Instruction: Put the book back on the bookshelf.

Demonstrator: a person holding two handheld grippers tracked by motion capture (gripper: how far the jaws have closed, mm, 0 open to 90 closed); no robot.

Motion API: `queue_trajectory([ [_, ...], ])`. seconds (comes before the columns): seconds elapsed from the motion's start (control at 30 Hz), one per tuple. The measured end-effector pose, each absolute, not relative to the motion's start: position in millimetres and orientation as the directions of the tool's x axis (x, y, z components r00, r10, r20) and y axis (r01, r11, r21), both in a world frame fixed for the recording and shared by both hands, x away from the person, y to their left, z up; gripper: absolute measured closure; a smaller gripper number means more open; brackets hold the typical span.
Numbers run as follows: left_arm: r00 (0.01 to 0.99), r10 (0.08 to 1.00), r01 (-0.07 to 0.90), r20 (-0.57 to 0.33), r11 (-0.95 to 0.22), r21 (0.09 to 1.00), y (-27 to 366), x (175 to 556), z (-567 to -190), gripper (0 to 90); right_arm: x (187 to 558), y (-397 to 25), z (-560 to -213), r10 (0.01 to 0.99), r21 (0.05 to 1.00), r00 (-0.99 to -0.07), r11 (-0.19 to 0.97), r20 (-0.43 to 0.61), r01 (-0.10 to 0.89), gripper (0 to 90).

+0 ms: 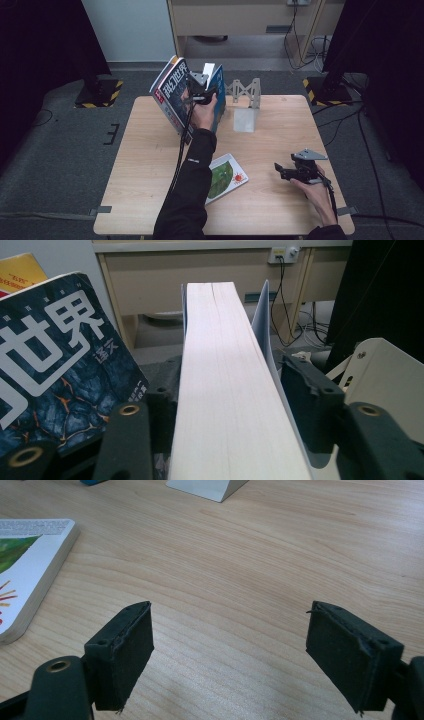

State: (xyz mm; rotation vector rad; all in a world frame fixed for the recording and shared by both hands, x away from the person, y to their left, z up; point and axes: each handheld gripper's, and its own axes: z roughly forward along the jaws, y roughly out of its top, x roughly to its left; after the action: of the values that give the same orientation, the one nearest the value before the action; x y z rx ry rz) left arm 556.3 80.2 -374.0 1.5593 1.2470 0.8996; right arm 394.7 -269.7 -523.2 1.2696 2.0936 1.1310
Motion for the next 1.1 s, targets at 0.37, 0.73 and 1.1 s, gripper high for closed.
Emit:
queue_trajectory([
  [0.37, 0.26, 0.965, 0.303, -0.026, -0.056, 0.951, 83.1, 555.3, -374.0, 30.8, 394.8, -269.8, -522.8, 0.875, 0.822, -0.482, 0.245, 0.041, 0.514, 19.3],
  [0.73, 0.293, 0.955, 0.258, -0.047, -0.032, 0.965, 86.5, 549.9, -374.6, 30.2, 395.0, -268.9, -523.2, 0.873, 0.819, -0.485, 0.25, 0.04, 0.517, 19.3],
  [1.1, 0.297, 0.954, 0.239, -0.029, -0.045, 0.97, 95.8, 537.8, -363.9, 29.3, 394.6, -269.6, -522.2, 0.874, 0.822, -0.484, 0.246, 0.041, 0.514, 19.2],
])
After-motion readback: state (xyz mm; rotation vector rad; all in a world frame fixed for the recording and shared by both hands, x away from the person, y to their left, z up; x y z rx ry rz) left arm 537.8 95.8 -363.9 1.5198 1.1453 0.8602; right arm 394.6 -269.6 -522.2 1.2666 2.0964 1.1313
